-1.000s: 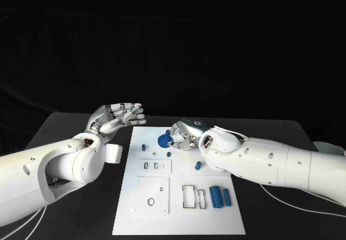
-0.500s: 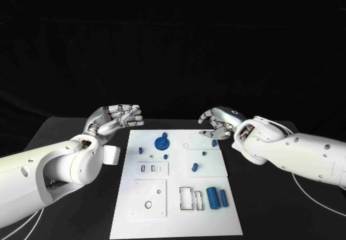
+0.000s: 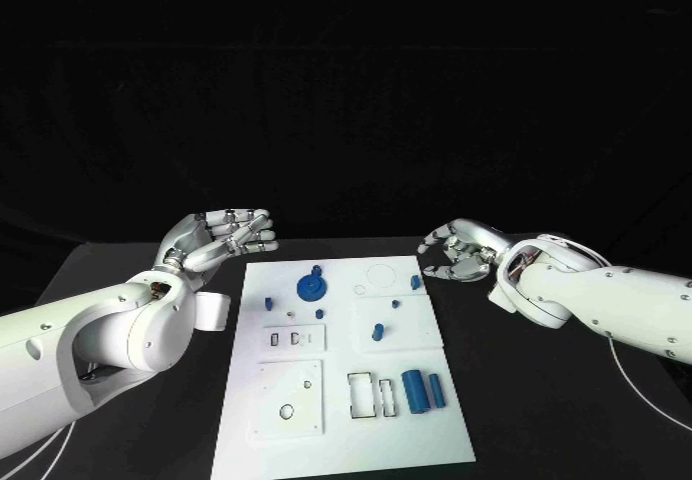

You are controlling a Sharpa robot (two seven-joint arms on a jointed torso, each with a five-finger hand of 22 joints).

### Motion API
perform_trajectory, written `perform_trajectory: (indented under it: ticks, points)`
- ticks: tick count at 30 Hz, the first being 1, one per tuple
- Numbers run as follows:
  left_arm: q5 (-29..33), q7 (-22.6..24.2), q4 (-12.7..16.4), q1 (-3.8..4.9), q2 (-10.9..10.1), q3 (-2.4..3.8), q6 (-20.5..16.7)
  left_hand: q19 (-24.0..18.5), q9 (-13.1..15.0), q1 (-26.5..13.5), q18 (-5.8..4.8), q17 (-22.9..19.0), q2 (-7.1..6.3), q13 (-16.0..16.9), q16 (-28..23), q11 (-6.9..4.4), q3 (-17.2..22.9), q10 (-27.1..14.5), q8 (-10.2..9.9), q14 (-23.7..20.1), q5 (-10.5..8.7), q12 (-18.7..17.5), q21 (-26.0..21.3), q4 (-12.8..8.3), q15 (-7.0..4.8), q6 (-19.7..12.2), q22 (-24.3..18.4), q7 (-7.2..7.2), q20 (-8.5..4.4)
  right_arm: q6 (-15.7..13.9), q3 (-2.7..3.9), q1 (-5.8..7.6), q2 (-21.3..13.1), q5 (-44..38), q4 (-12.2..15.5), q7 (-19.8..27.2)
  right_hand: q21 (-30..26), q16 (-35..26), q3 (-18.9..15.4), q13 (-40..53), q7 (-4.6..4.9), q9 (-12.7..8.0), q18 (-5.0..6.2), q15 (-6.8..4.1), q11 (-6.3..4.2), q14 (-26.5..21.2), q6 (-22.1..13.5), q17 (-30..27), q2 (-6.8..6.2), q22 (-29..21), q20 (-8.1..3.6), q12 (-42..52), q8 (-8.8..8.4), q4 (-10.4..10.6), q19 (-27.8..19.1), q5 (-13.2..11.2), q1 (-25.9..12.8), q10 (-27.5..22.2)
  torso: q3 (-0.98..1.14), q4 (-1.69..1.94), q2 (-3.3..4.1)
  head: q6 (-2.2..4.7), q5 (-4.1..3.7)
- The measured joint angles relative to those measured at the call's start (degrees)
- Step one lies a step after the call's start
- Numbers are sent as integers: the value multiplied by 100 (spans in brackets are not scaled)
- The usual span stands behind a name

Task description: Assemble the parts on the task board

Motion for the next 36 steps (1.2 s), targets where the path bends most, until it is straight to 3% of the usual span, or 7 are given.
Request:
perform_trajectory:
  ticks: [9,12,16,27,36]
  points:
    - [-13,1,-7,-1,-8,-2,8,0,0,25,0,15,-25,0,-23,0,57,0,0,0,0,-27,27,-57,0,0,0,0,0,92,-2,-144,125,40,-252,97,0,0,0,0,0,0,0,21,0,-21,0,0,0,5,40,0,0,0,-2,0,0,0,-4,22,11,-14,-13]
    - [-15,1,-7,-1,-10,-2,9,0,0,25,0,15,-25,0,-23,0,63,0,0,0,0,-28,27,-63,0,0,0,0,0,97,-2,-191,179,35,-333,98,0,0,0,-1,0,0,1,21,0,-21,0,-1,1,4,40,0,-36,0,-2,-221,-2,0,-3,26,16,-11,-28]
    - [-18,1,-6,-1,-13,-2,12,0,0,25,0,15,-25,0,-23,0,63,0,0,0,0,-28,27,-63,0,0,0,0,0,98,-3,-232,224,19,-384,94,0,0,0,-1,-1,0,0,21,0,-21,0,-1,25,4,40,0,-35,0,-2,-255,-25,1,-4,33,16,-33,-25]
    - [-22,1,-9,-1,-14,-1,13,0,1,25,0,14,-25,0,-22,0,79,0,0,0,0,-28,27,-47,0,0,0,0,0,107,-3,-266,345,-32,-476,43,26,23,0,-2,8,1,1,21,14,-21,35,-1,24,3,40,0,-34,1,-2,-280,-25,15,-4,22,13,-59,22]
    - [-23,1,-11,-1,-15,-1,13,0,1,25,1,19,-25,0,-22,0,79,0,0,0,0,-28,27,-47,0,0,1,0,0,134,-3,-355,440,-88,-556,-12,68,23,0,-2,-40,33,1,20,0,-21,205,-1,71,3,40,56,12,1,-2,-279,-71,43,-1,19,13,-81,30]
